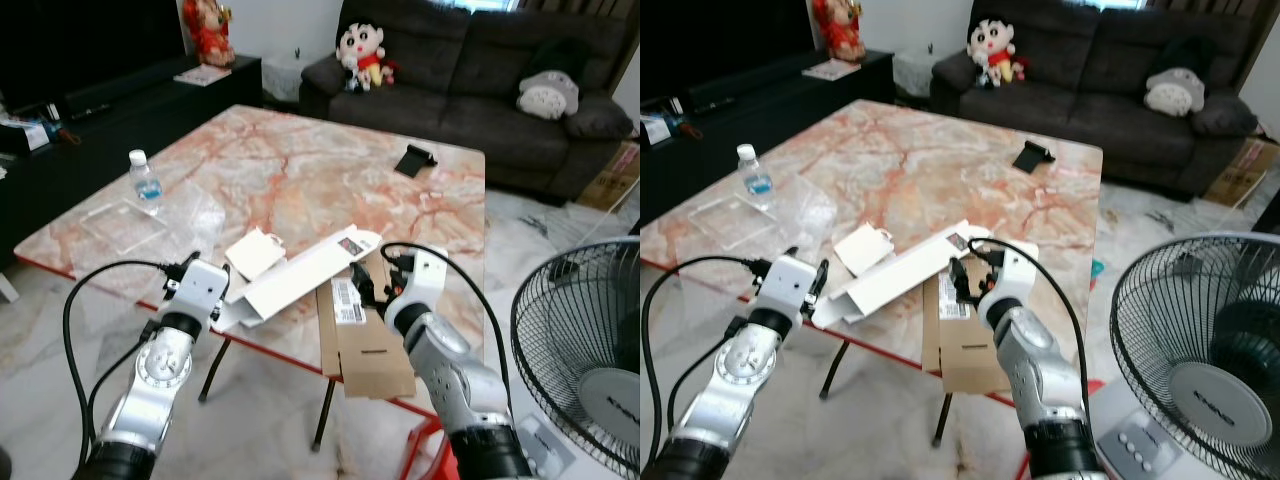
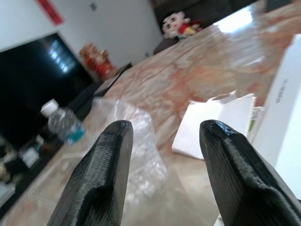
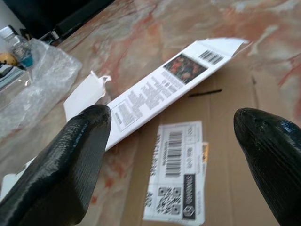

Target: Picking trash to rubbish bin

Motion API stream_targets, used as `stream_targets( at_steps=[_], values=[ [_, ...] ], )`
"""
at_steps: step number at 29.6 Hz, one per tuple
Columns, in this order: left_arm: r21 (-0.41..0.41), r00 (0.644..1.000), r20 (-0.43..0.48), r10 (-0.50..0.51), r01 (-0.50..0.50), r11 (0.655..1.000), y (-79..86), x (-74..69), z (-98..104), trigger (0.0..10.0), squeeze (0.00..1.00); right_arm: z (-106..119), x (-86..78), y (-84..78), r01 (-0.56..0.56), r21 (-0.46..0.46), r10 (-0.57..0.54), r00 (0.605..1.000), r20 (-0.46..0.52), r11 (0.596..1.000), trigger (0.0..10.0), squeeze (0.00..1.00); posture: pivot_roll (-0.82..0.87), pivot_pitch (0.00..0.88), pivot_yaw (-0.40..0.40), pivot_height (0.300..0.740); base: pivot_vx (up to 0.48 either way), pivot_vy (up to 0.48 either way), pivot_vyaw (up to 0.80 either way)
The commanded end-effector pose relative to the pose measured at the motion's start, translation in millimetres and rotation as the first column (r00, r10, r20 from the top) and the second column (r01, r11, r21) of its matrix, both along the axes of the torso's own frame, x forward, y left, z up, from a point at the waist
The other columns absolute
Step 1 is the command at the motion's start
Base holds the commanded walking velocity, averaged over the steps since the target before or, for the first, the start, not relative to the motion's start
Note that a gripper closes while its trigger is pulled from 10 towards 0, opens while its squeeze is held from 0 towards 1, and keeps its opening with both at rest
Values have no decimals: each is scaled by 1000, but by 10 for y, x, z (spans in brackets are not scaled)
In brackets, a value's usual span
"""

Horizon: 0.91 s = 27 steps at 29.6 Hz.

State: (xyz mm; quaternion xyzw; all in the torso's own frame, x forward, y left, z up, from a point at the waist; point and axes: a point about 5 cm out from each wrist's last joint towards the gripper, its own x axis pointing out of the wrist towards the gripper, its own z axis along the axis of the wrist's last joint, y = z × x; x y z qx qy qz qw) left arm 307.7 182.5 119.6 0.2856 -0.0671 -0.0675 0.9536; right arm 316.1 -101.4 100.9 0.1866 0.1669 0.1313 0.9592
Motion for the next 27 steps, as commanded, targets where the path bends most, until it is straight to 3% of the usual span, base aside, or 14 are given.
stream_targets(
  at_steps=[1, 4, 10, 12, 20, 27],
  values=[
    [58, 1000, 4, -23, 23, 998, 14, 49, 29, 10000, 0, 22, 17, 1, 0, 1, 0, 1000, -13, 1000, 10000, 0, -67, 0, -74, 740, 0, 0, 0],
    [71, 1000, 9, -16, 15, 997, 63, 74, 42, 10000, 0, 29, 14, 10, -6, -1, 6, 1000, -26, 1000, 10000, 0, -67, 0, -74, 740, 0, 0, 0],
    [84, 1000, 17, -8, 6, 996, 36, 90, 30, 10000, 0, -13, -15, 125, -45, 83, 53, 994, -96, 996, 10000, 0, -75, 2, -85, 740, 0, 0, 0],
    [91, 1000, 17, -7, 5, 996, 32, 109, 17, 10000, 0, 16, -7, 219, -57, 159, 76, 990, -117, 986, 10000, 0, -74, 1, -90, 740, 0, 0, 0],
    [123, 1000, 8, -14, 13, 992, 44, 130, -15, 10000, 0, 111, 43, 356, -56, 314, 106, 984, -145, 948, 10000, 0, -68, 0, -95, 740, 0, 0, 0],
    [123, 1000, -20, -21, 23, 992, 41, 142, -91, 10000, 0, 69, 70, 431, -74, 299, 131, 976, -174, 951, 10000, 0, -52, 0, -103, 740, 0, 0, 0]
  ],
)
